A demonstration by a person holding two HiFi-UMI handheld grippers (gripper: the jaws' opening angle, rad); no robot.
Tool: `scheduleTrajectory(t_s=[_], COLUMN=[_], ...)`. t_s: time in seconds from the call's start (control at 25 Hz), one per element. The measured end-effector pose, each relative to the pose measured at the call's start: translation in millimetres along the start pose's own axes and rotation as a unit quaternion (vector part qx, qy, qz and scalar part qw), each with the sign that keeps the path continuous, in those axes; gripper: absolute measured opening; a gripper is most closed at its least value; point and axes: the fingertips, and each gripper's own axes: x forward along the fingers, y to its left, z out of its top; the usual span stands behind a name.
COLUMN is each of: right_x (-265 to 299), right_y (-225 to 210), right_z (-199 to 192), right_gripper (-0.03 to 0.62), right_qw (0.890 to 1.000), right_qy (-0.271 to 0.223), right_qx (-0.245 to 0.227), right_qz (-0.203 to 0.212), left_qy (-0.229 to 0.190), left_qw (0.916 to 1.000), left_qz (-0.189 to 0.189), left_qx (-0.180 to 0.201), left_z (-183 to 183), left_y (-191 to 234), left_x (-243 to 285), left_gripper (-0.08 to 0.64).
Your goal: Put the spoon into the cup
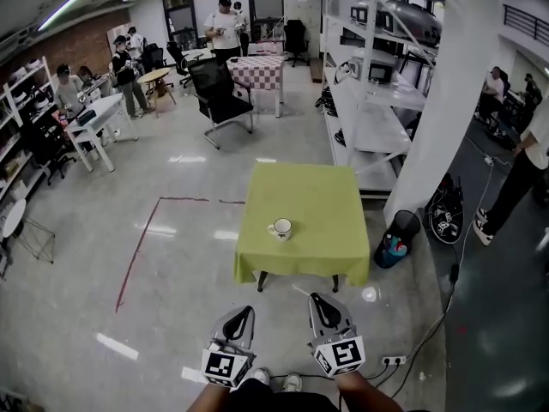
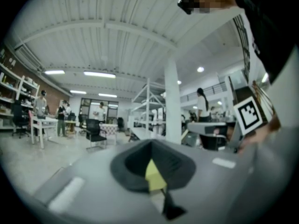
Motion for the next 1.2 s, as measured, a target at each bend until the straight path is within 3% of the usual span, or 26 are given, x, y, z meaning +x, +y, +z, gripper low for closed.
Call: scheduleTrajectory(t_s=[0.32, 0.68, 1.2], right_x=[41.9, 115.4, 197.8], right_y=[-15.2, -28.0, 0.1], right_z=[-7.3, -4.8, 1.0], right_gripper=[0.011, 0.011, 0.011], right_qw=[1.000, 1.000, 0.999], right_qy=[0.006, 0.005, -0.001], right_qx=[-0.001, -0.002, -0.015], right_qz=[-0.001, -0.026, -0.036], left_qy=[-0.006, -0.020, -0.041], left_qw=[0.9999, 0.9992, 0.9973], left_qz=[-0.012, -0.035, -0.058], left_qx=[-0.007, -0.005, -0.018], left_z=[0.6, 9.8, 19.2], left_y=[20.7, 81.0, 160.7], left_x=[42.5, 90.4, 118.6], left_gripper=[0.006, 0.006, 0.006])
